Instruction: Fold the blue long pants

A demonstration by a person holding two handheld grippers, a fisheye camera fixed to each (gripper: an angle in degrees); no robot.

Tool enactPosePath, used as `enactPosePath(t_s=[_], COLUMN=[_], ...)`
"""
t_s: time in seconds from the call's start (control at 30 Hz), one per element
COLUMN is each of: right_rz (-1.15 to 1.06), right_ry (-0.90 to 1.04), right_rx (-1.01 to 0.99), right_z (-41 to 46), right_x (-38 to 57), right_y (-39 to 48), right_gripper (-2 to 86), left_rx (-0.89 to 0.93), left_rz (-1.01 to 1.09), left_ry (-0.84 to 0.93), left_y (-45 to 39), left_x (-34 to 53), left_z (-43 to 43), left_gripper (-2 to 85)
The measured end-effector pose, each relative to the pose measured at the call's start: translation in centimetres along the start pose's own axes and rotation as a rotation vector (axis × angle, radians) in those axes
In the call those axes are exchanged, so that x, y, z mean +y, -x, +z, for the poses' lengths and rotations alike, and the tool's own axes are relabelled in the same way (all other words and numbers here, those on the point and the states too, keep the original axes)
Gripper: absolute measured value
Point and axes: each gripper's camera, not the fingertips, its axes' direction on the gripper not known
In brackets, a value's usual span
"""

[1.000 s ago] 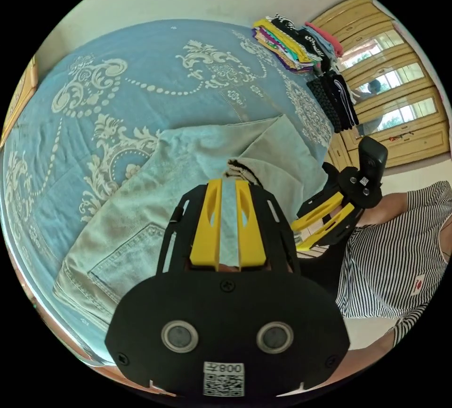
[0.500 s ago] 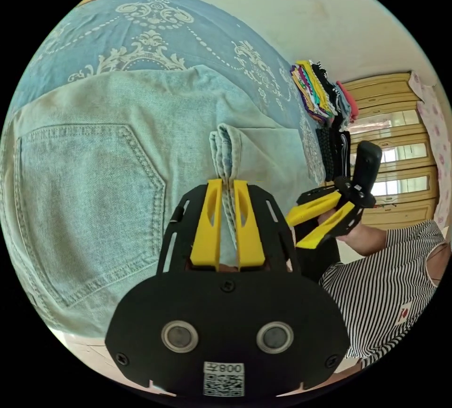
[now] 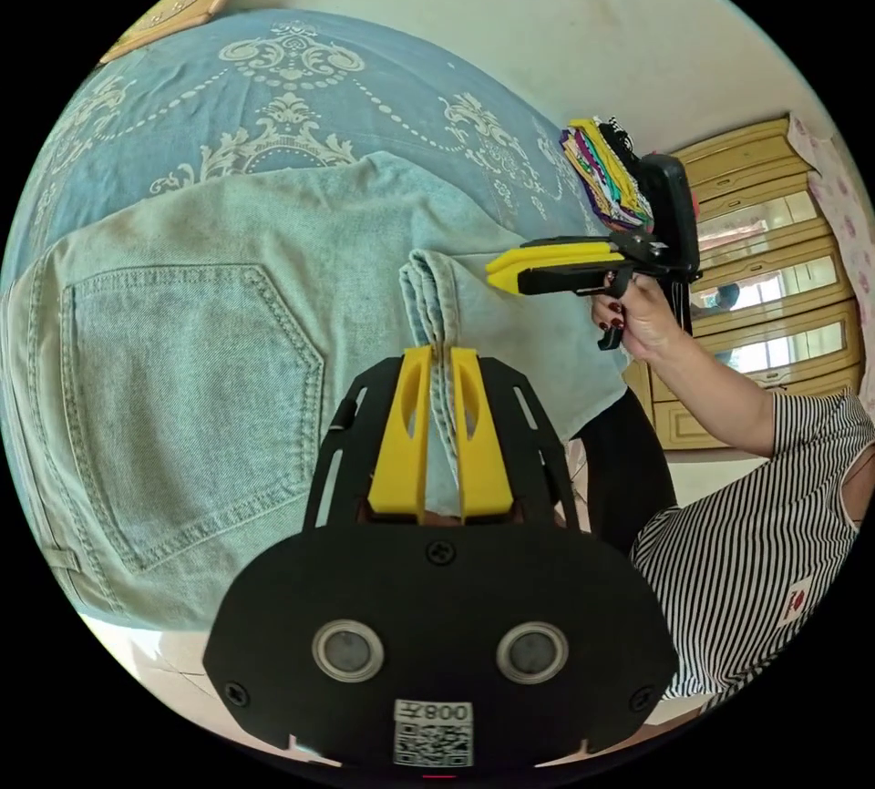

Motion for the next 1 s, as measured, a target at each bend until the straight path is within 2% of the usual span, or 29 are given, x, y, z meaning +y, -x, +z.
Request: enactPosePath(t_s=[0.07, 0.13, 0.2, 0.27, 0.33, 0.47, 0.53, 0.63, 0.7, 0.8, 0.87, 1.0], right_rz=[0.003, 0.000, 0.009, 0.026, 0.073, 0.012, -0.039, -0.042, -0.023, -0.025, -0.043, -0.011], right_ry=[0.048, 0.019, 0.008, -0.001, -0.003, -0.067, -0.075, -0.022, 0.071, 0.071, 0.032, -0.074], right_rx=[0.070, 0.060, 0.064, 0.070, 0.048, 0.057, 0.024, 0.021, 0.050, 0.030, 0.045, -0.028], right_z=[1.8, 1.8, 1.6, 1.4, 0.9, -1.5, -2.1, -0.8, 0.9, -1.2, -3.9, -11.8], right_x=[0.1, 0.5, 0.9, 1.3, 1.7, 2.7, 2.5, 1.0, 0.1, 0.3, 1.8, 9.9], right_y=[-0.6, -1.5, -2.2, -2.8, -3.8, -2.5, -1.3, -0.9, -1.2, -1.5, -1.4, -2.5], right_gripper=[2.8, 1.4, 0.9, 0.5, 0.3, 0.2, 0.1, 0.2, 0.2, 0.1, 0.1, 0.1], left_rx=[-0.039, -0.060, -0.085, -0.219, -0.247, -0.223, -0.204, -0.272, -0.277, -0.299, -0.322, -0.370], left_rz=[-0.014, -0.008, 0.003, 0.043, 0.064, 0.110, 0.137, 0.150, 0.138, 0.122, 0.155, 0.114], left_ry=[-0.058, -0.097, -0.053, 0.103, 0.058, -0.036, -0.002, 0.106, 0.068, 0.067, 0.003, 0.013], left_y=[-0.5, -1.4, -2.4, -3.4, -4.0, -6.4, -7.4, -8.2, -8.6, -9.6, -11.0, -11.6], left_x=[1.0, 1.6, 1.9, 2.6, 3.5, 5.7, 6.8, 8.5, 9.1, 9.2, 10.0, 10.9], left_z=[-0.9, -1.3, -0.6, 2.0, 2.1, 1.1, 1.7, 4.3, 4.6, 4.6, 4.3, 5.4], left_gripper=[3.4, 2.5, 1.5, 0.6, 0.4, 0.2, 0.2, 0.1, 0.1, 0.1, 0.1, 0.1])
